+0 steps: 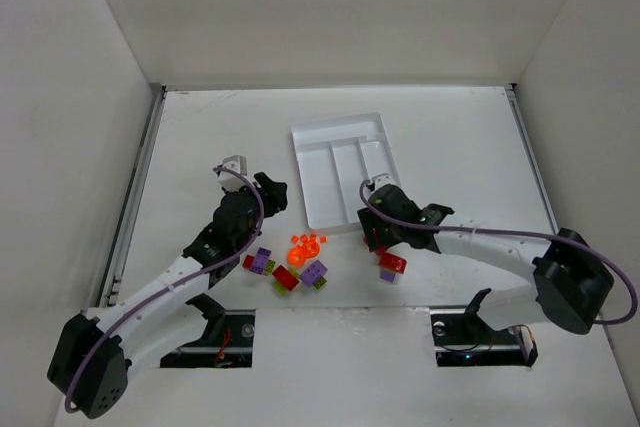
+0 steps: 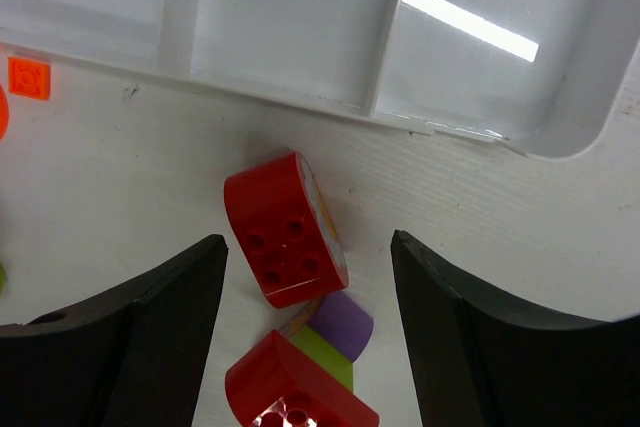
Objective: Sort the legos into containers by color
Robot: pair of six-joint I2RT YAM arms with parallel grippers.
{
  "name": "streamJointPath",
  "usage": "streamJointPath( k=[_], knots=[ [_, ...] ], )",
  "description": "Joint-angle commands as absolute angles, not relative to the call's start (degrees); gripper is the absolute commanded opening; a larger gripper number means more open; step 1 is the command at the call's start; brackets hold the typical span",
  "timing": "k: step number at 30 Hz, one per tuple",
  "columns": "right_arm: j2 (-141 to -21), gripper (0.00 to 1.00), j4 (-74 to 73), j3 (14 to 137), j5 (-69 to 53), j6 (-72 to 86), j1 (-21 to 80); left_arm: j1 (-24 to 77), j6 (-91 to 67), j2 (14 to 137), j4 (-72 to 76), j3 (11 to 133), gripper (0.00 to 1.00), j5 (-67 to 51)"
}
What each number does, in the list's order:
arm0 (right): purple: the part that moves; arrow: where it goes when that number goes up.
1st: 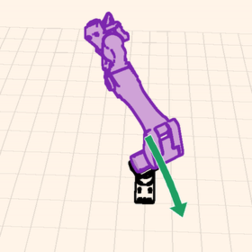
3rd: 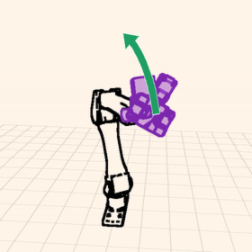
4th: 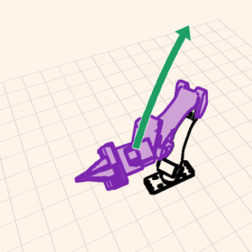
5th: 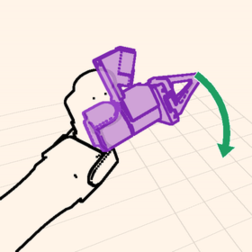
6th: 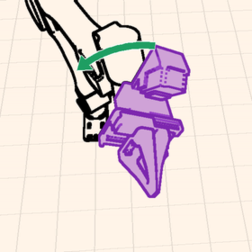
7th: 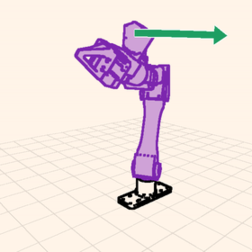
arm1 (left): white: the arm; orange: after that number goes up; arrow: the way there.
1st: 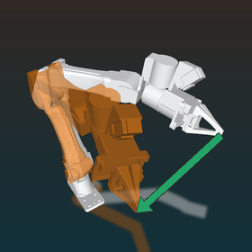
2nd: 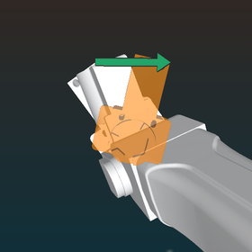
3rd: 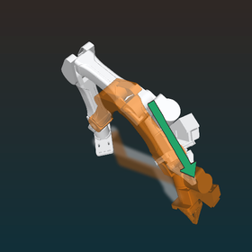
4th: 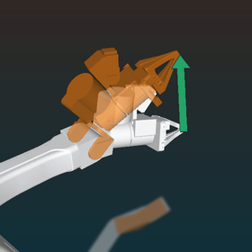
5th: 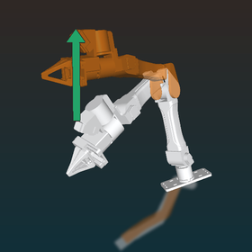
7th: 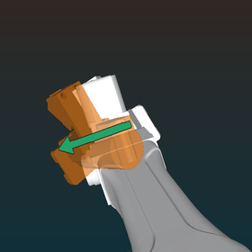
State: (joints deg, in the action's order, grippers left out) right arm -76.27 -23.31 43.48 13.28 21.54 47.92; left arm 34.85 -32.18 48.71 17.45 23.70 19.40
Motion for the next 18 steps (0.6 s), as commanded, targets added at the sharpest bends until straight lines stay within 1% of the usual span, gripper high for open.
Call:
streamJointPath(
  k=[1, 3, 6, 8, 10, 12, 18],
  knots=[
    [-78.83, 0.72, -18.72, 46.05, 10.81, 20.13, 47.85, 34.58, -30.94, 48.34, 22.50, 22.33, 0.55, 18.28],
    [-80.76, 0.71, -18.37, 46.23, 10.99, 19.78, 47.85, 34.23, -30.94, 47.55, 23.02, 21.71, 0.57, 17.93],
    [-82.18, 0.64, -18.28, 46.14, 11.07, 19.60, 47.85, 33.88, -30.94, 46.85, 23.90, 21.01, 0.59, 17.75],
    [-82.09, 0.53, -17.84, 45.79, 11.34, 19.60, 47.85, 33.79, -30.94, 46.58, 23.99, 20.83, 0.60, 17.75],
    [-81.04, 0.39, -17.40, 45.70, 11.43, 19.69, 47.85, 33.53, -31.11, 46.41, 23.99, 20.57, 0.60, 17.84],
    [-79.03, 0.32, -17.66, 46.05, 11.51, 19.60, 48.20, 32.74, -31.55, 46.32, 23.99, 20.22, 0.60, 17.93],
    [-68.57, 0.26, -14.78, 47.54, 8.80, 18.81, 48.65, 29.49, -34.45, 45.44, 23.47, 19.51, 0.60, 15.74]
  ],
)
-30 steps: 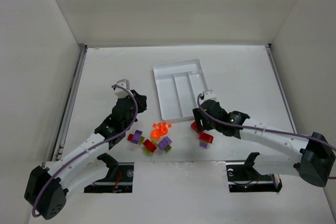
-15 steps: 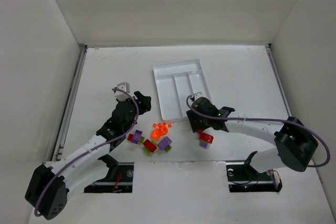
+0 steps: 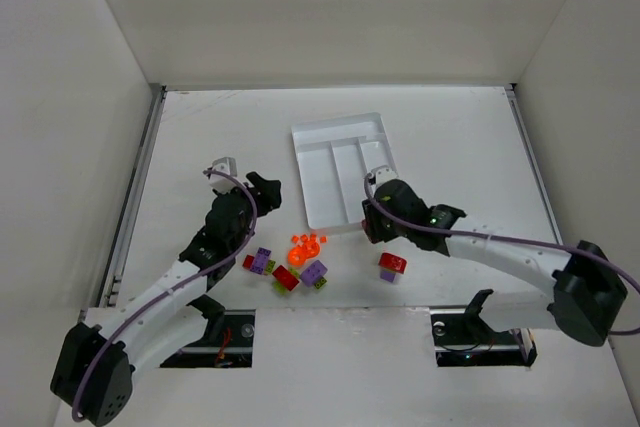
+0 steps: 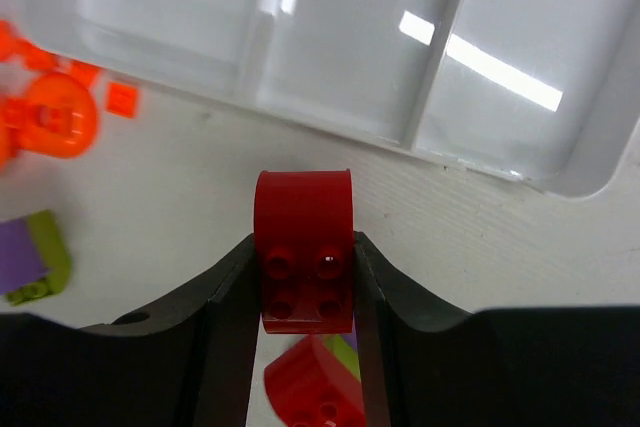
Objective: Sort the legos into containers by color
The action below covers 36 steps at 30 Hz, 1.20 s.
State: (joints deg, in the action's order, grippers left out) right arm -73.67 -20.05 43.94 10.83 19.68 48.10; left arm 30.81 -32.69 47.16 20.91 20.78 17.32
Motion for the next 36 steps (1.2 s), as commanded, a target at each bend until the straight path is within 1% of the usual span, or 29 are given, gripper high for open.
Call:
streamJointPath(
  k=[1, 3, 5, 10, 14, 18, 21, 24, 29, 36],
  knots=[
    [-67.86, 0.26, -13.55, 48.51, 7.48, 18.63, 48.21, 28.79, -34.98, 45.00, 23.64, 19.16, 0.60, 15.38],
    [-68.55, 0.26, -10.74, 51.40, 5.55, 18.20, 46.63, 27.65, -35.59, 44.65, 24.08, 18.55, 0.61, 14.68],
    [-72.22, 0.26, -7.49, 55.44, 4.66, 18.02, 44.79, 27.03, -35.86, 44.82, 24.26, 18.37, 0.61, 14.15],
    [-90.31, 0.26, -0.01, 71.24, 5.54, 20.47, 41.53, 27.46, -35.60, 47.28, 25.75, 18.28, 0.58, 14.15],
    [-105.79, 0.26, 1.76, 86.98, 9.21, 23.28, 39.95, 27.64, -35.51, 50.01, 27.68, 18.11, 0.55, 13.71],
    [-116.43, 0.27, 1.15, 98.59, 14.06, 27.41, 38.54, 27.99, -35.42, 50.01, 28.04, 17.93, 0.55, 13.88],
    [-122.24, 0.28, -0.08, 104.92, 15.81, 30.14, 37.92, 27.82, -35.59, 50.10, 29.35, 17.32, 0.55, 13.98],
    [-126.81, 0.29, -0.79, 108.88, 18.53, 31.98, 37.57, 27.81, -35.86, 51.24, 29.88, 17.40, 0.55, 13.54],
    [-131.21, 0.29, -0.96, 112.84, 20.48, 35.68, 37.57, 28.61, -35.86, 51.86, 30.59, 17.49, 0.54, 13.45],
    [-134.21, 0.30, -3.42, 116.10, 23.29, 37.88, 37.75, 28.61, -35.86, 52.21, 30.67, 17.58, 0.55, 13.45]
  ],
)
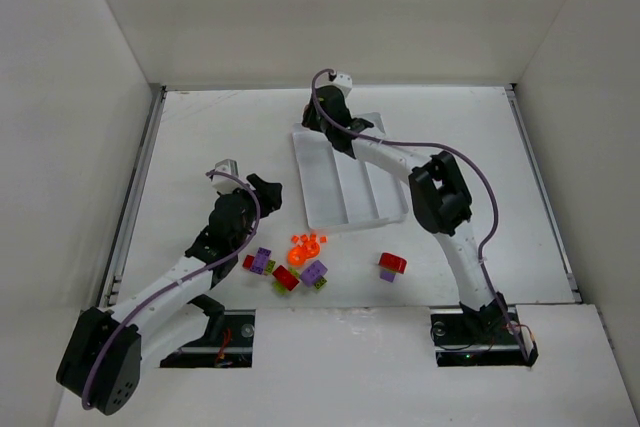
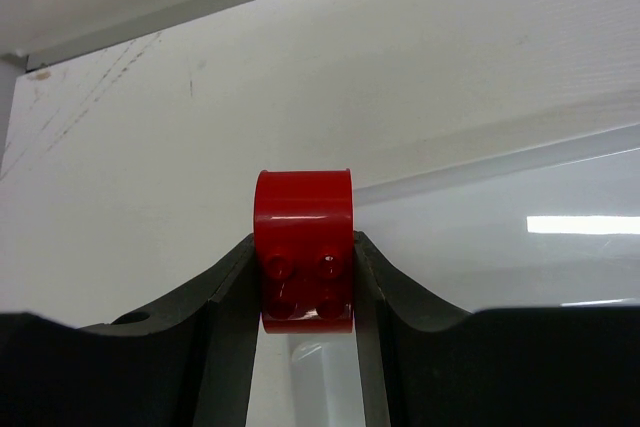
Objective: Sort the legos into containers by color
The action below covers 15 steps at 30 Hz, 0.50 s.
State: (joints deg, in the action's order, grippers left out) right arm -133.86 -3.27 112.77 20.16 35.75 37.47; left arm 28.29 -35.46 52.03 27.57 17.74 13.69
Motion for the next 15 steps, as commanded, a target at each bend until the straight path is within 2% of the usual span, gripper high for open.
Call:
streamJointPath(
  k=[1, 9, 15],
  knots=[
    [-134.21, 0.31, -3.69, 115.93, 23.73, 38.14, 37.83, 28.61, -35.86, 52.29, 30.67, 17.58, 0.55, 13.45],
    [-136.05, 0.34, -5.10, 115.40, 23.56, 40.87, 38.19, 28.43, -36.30, 52.38, 30.67, 17.58, 0.55, 13.18],
    [-136.67, 0.42, -6.15, 115.31, 23.47, 42.36, 38.71, 28.17, -36.30, 52.21, 30.67, 17.49, 0.55, 13.18]
  ],
)
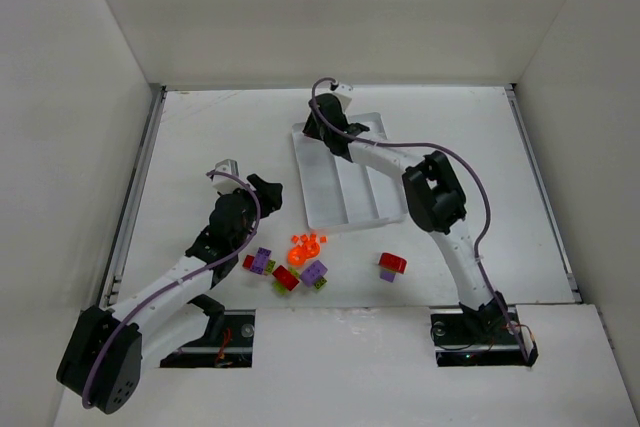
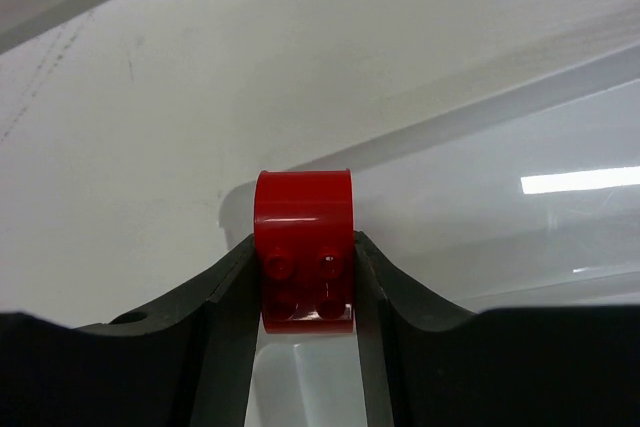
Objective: Sort the legos into containers by color
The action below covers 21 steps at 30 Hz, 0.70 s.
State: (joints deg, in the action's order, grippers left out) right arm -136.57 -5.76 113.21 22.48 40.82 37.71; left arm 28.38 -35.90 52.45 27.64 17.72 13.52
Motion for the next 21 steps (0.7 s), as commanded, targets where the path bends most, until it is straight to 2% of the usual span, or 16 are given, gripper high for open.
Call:
streamJointPath(
  k=[1, 9, 13, 16, 18, 21],
  knots=[
    [-136.67, 0.45, -6.15, 115.14, 23.47, 42.54, 38.80, 28.17, -36.39, 52.21, 30.67, 17.49, 0.55, 13.18],
    [-133.17, 0.68, -5.10, 113.38, 22.67, 41.93, 39.94, 28.34, -36.39, 51.59, 30.59, 17.40, 0.55, 13.18],
    [-125.44, 0.71, -1.51, 107.16, 24.52, 39.12, 40.56, 28.43, -36.39, 51.50, 30.59, 17.40, 0.55, 13.18],
    [-116.14, 0.71, 3.06, 97.24, 26.80, 35.00, 41.09, 28.61, -36.39, 51.42, 30.41, 17.49, 0.55, 13.18],
    [-109.02, 0.68, 6.14, 88.81, 28.12, 32.10, 41.70, 28.87, -36.39, 51.42, 30.41, 17.58, 0.55, 13.18],
    [-98.04, 0.44, 7.56, 75.55, 29.26, 29.01, 43.37, 29.13, -36.56, 51.50, 30.06, 17.84, 0.49, 13.18]
  ],
)
